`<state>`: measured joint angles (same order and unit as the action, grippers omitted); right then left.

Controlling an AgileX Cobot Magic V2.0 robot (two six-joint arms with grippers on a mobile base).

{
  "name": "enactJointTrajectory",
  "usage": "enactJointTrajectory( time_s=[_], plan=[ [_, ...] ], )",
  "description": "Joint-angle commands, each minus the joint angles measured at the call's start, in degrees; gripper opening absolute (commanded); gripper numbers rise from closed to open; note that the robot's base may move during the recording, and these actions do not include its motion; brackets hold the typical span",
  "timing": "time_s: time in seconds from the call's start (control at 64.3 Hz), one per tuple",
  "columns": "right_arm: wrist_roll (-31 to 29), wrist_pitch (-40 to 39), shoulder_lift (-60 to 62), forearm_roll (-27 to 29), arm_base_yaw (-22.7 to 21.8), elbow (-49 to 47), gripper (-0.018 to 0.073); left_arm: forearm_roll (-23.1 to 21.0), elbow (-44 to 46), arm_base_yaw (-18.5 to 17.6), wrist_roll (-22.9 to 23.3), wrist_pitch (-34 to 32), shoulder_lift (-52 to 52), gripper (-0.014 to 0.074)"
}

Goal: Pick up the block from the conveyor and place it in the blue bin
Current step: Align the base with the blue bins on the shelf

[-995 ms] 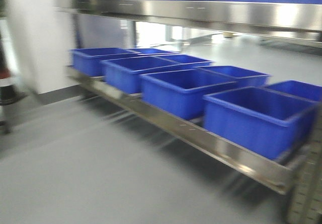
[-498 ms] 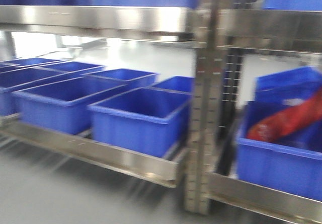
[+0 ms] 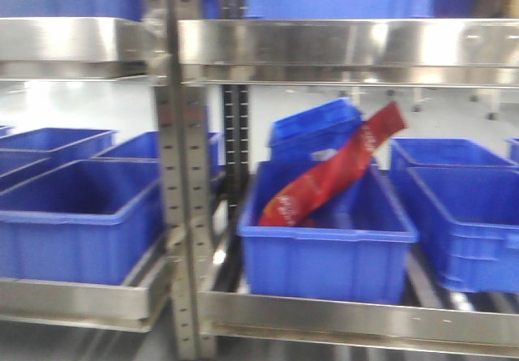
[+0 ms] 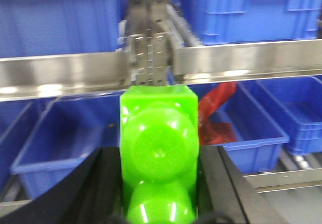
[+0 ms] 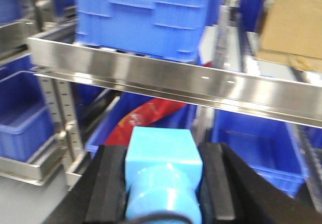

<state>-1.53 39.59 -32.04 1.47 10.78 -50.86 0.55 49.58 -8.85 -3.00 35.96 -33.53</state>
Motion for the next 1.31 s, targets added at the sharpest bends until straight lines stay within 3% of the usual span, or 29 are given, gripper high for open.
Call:
enactJointTrajectory(
  time_s=[0.0, 1.29],
  plan=[
    [0.06, -1.04, 0.3, -0.46, -0.34, -0.5, -0.0154, -0.17, 0.43, -0.33, 0.22, -1.01, 0.21, -0.0111],
    [0.06, -1.04, 0.3, -0.46, -0.34, -0.5, -0.0154, -0.17, 0.43, -0.33, 0.22, -1.01, 0.21, -0.0111]
  ],
)
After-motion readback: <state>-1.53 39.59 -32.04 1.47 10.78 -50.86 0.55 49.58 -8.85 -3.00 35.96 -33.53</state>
